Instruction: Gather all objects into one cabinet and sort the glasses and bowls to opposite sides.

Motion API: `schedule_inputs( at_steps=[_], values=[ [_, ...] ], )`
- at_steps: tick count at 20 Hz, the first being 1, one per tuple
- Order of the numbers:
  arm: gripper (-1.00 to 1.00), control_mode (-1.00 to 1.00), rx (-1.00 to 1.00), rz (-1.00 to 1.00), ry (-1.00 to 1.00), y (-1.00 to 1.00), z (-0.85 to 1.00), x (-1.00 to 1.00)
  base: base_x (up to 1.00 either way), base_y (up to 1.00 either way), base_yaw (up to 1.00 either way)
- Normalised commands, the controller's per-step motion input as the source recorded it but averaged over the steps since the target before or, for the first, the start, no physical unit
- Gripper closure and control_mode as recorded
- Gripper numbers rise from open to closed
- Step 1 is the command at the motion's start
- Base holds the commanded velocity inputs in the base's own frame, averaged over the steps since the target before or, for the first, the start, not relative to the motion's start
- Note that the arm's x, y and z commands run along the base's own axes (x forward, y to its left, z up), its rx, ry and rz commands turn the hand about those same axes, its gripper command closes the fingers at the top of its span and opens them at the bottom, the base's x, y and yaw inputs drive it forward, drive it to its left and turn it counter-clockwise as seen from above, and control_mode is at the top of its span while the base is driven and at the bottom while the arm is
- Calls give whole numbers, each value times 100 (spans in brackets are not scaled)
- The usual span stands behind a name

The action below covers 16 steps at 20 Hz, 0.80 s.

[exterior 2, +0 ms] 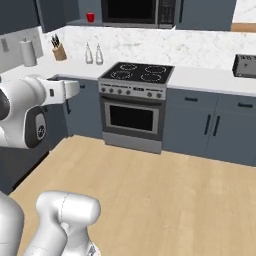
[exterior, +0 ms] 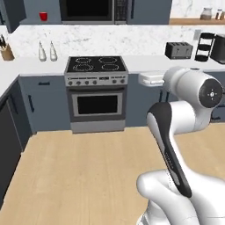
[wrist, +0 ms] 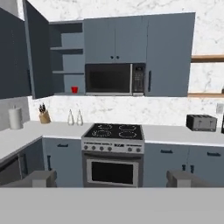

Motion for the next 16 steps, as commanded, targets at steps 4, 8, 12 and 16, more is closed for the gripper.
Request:
schedule_inputs(
  at_steps=[4,8,12,16],
  values=[
    [-100,100,0,0,0,0,0,0,100,6,-20],
    [-100,100,0,0,0,0,0,0,100,30,-22],
    [-100,100,0,0,0,0,0,0,100,56,-24],
    [-100,100,0,0,0,0,0,0,100,78,-9]
  ],
)
